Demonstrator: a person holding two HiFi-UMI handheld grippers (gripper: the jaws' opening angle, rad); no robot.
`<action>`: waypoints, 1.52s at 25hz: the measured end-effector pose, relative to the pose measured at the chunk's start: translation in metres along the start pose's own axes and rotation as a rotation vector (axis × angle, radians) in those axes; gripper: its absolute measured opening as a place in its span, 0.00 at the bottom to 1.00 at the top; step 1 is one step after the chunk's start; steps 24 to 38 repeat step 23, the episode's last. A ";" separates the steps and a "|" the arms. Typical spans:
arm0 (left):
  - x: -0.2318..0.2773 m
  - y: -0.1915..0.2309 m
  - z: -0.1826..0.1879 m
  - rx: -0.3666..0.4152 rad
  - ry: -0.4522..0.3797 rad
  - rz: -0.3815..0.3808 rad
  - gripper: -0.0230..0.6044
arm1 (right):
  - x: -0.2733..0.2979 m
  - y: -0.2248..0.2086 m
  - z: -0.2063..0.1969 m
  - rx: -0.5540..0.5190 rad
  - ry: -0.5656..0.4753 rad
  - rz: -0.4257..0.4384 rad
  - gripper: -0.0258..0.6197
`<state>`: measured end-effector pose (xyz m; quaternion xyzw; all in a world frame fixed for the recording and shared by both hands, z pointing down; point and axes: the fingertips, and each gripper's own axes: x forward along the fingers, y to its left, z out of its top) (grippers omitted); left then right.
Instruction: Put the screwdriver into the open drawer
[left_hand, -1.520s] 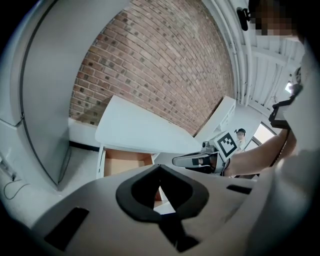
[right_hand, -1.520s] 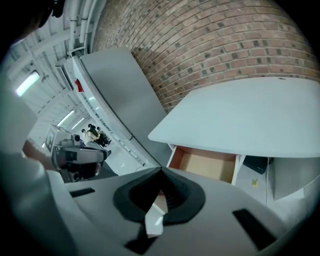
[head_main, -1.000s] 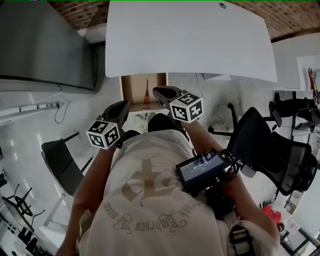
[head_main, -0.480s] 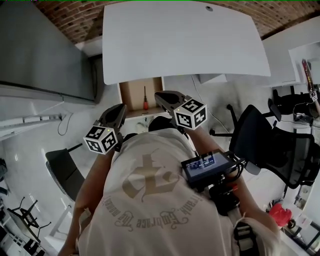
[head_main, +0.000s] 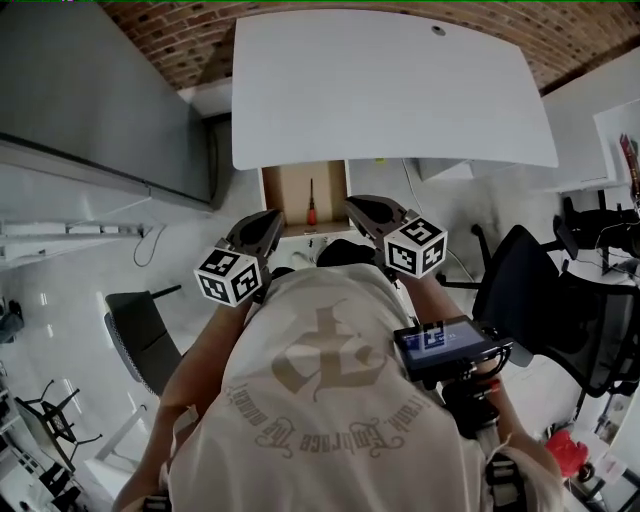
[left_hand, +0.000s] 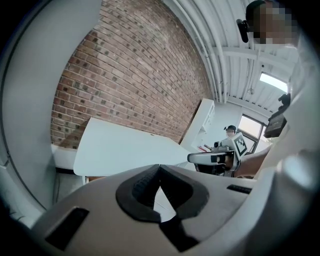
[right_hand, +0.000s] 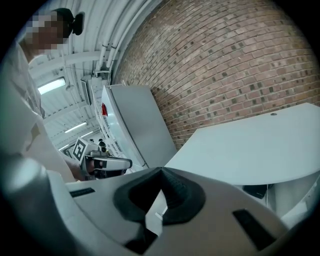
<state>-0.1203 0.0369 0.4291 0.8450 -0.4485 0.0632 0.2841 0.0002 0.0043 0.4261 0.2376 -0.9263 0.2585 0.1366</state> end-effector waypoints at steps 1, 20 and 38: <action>0.002 -0.004 -0.001 0.005 0.003 -0.008 0.07 | -0.004 0.000 -0.001 0.002 -0.004 -0.006 0.07; 0.009 -0.018 -0.004 0.049 0.020 -0.052 0.07 | -0.009 0.009 -0.016 -0.012 -0.002 -0.026 0.07; 0.008 -0.015 -0.003 0.048 0.021 -0.051 0.07 | -0.005 0.010 -0.014 -0.014 0.000 -0.022 0.07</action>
